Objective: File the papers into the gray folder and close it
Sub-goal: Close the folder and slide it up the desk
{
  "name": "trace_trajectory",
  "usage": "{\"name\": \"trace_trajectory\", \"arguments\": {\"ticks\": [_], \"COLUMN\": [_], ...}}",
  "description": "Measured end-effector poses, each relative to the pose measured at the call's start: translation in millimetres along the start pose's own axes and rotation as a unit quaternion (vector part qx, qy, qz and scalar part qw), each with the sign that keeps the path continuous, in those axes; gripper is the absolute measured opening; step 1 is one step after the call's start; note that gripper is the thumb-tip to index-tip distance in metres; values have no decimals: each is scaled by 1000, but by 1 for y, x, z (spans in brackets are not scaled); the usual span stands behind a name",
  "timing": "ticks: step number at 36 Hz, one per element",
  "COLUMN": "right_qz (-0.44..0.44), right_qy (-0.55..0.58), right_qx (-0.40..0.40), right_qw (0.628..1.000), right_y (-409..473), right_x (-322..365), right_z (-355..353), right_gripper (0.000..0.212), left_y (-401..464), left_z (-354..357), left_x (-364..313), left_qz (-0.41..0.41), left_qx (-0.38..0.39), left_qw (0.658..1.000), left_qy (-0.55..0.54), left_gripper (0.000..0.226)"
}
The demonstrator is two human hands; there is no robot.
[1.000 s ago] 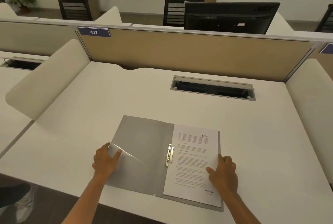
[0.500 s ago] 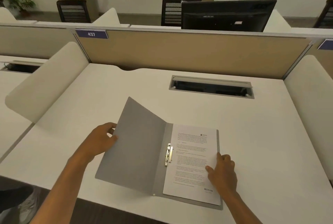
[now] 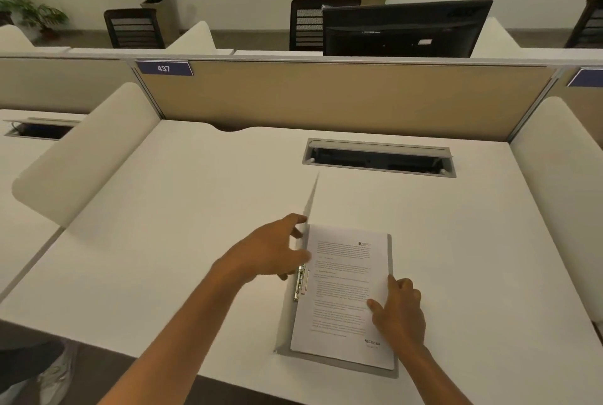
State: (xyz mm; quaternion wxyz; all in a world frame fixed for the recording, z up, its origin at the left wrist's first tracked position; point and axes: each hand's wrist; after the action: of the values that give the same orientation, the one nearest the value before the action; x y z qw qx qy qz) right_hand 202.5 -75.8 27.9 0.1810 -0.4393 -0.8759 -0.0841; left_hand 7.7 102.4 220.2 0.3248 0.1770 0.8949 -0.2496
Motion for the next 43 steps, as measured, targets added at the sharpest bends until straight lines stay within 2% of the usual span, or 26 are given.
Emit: {"name": "trace_trajectory", "arguments": {"ticks": [9,15,18,22,26,30,32,34,36,40,43], "right_qz": [-35,-11,-3,26,71,114,121,123,121,113,114], "right_qy": [47,176,226,267,313,352,361,370,376,371,362], "right_qx": [26,23,19,28,41,47,45,46,48,49,53], "right_qw": [998,984,974,963,946,928,923,920,917,921,924], "right_y": [6,13,17,19,19,17,15,12,10,7,6], "right_x": [-19,-41,-52,-66,-80,-91,-96,-100,-103,-104,-103], "right_z": [-4,-4,-6,-10,-16,-20,-21,-20,-21,-23,-23], "right_gripper": [73,47,35,30,31,35,32,27,24,23,25], "left_y": [0,9,10,9,9,8,10,11,16,19,21], "left_z": [95,166,193,220,242,257,269,276,285,280,265], "left_x": [-54,-66,-74,-84,-83,-74,-66,-62,-53,-42,-28], "left_qz": [59,61,53,43,50,62,80,136,148,69,43], "left_qx": [-1,-27,-24,-16,-24,-17,-27,-9,2,-23,-47], "left_qw": [985,974,971,966,962,962,946,894,868,924,957], "left_qy": [164,214,230,254,266,264,313,426,475,375,285], "left_gripper": [89,94,87,83,79,64,60,64,68,92,94]}}
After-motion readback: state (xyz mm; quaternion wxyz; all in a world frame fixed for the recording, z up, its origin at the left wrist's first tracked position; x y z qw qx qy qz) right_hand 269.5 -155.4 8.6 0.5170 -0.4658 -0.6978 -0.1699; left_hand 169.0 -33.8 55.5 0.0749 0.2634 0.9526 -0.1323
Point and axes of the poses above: each hand's wrist, its own y-axis towards the middle knuckle, its own z-axis out of the palm, x = y × z, and after that the axes turned 15 degrees about -x, right-handed
